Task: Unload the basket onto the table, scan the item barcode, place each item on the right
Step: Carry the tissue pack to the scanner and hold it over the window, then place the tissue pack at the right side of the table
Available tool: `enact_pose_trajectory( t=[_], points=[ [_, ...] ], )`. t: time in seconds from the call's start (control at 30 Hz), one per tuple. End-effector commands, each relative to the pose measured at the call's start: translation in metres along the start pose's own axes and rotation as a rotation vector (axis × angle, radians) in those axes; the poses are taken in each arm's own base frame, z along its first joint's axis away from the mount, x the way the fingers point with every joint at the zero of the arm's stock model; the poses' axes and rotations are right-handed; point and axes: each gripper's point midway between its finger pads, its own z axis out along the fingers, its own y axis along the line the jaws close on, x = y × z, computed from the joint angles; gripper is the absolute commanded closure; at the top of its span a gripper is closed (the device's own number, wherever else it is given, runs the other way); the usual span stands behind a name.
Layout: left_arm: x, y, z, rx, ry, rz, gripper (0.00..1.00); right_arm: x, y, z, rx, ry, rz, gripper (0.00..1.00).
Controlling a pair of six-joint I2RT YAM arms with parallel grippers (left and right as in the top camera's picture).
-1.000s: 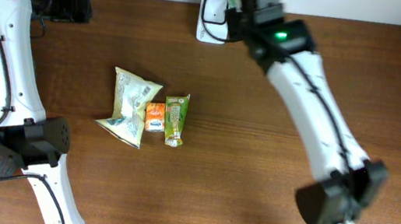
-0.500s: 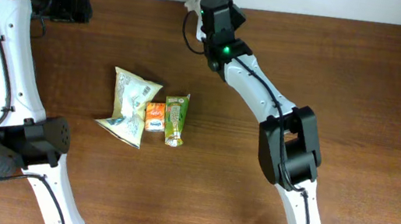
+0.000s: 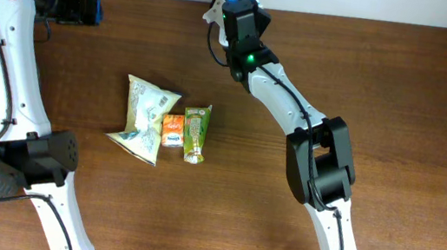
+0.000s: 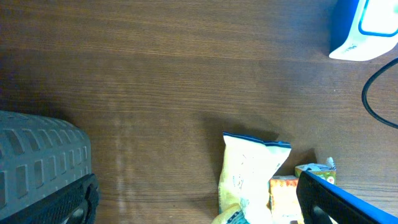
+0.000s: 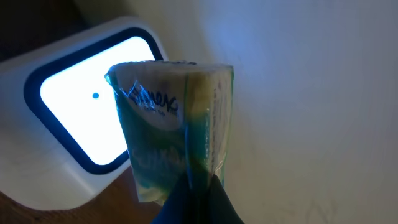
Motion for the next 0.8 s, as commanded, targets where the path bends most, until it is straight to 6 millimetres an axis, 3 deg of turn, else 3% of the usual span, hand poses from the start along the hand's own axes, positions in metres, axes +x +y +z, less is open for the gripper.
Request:
enact_pose_trajectory(
  t=[0.0,0.1,0.17,0.2,0.27,0.37,0.43,0.57,0.67,0.77],
  points=[
    [-0.002,-0.003,-0.004,0.01,-0.012,0.016,0.01,-0.005,-0.043,-0.024,0.024,0.001,0.115,0.96],
    [-0.002,-0.003,-0.004,0.01,-0.013,0.016,0.01,-0.01,-0.083,-0.08,-0.12,-0.048,0.301,0.96],
    [-0.002,-0.003,-0.004,0.01,-0.013,0.016,0.01,0.002,-0.113,-0.129,-0.224,-0.031,0.5,0.96],
    [-0.002,-0.003,-0.004,0.01,-0.013,0.016,0.01,0.009,-0.121,-0.143,-0.25,-0.011,0.592,0.96],
    [-0.002,-0.003,-0.004,0.01,-0.013,0.016,0.01,0.053,-0.147,-0.18,-0.273,0.131,0.935,0.96],
    [-0.002,-0.003,-0.004,0.01,-0.013,0.016,0.01,0.138,-0.155,-0.198,-0.215,0.419,1.277,0.96],
    [-0.002,-0.003,-0.004,0.01,-0.013,0.016,0.01,0.202,-0.146,-0.199,-0.149,0.649,1.423,0.96],
    [-0.002,-0.003,-0.004,0.01,-0.013,0.016,0.01,0.31,-0.094,-0.195,-0.121,1.067,1.575,0.96],
    [-0.002,-0.003,-0.004,0.01,-0.013,0.016,0.01,0.365,-0.049,-0.179,-0.128,1.26,1.716,0.96],
    [-0.002,-0.003,-0.004,0.01,-0.013,0.016,0.01,0.39,-0.012,-0.167,-0.178,1.34,1.773,0.96]
  ],
)
